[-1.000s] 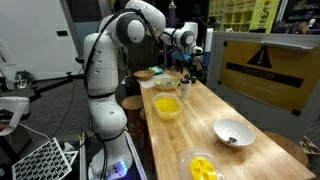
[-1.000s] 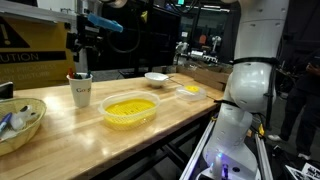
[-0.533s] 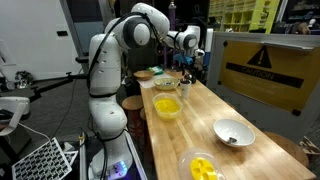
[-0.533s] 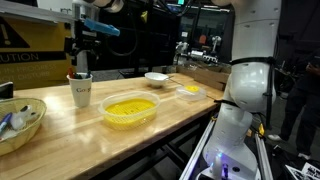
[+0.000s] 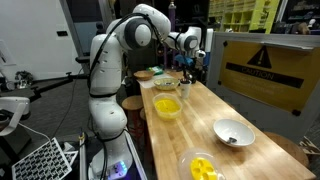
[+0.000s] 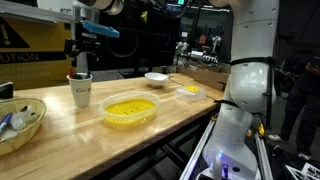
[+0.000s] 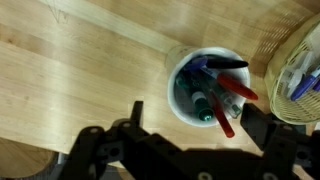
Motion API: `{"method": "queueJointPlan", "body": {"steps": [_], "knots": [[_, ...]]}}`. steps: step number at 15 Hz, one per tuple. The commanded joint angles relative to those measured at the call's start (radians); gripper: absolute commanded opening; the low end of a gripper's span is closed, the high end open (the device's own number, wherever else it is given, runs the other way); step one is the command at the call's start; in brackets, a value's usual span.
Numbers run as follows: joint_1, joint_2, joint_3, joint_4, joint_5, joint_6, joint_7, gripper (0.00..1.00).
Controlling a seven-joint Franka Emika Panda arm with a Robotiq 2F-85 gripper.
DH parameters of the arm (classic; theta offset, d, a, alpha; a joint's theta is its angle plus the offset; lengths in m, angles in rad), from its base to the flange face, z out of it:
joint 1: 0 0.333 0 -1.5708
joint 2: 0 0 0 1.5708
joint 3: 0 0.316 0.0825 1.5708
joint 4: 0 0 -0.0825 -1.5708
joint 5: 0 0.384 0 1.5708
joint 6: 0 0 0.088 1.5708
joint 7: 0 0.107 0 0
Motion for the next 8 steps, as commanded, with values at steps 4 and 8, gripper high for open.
{"method": "queueJointPlan", "body": {"steps": [4,8], "knots": [[0.028,0.043,0.0,-0.012,-0.001,0.063,0.077,1.0],[0.042,0.035,-0.005,-0.028,-0.014,0.106,0.127,1.0]]}}
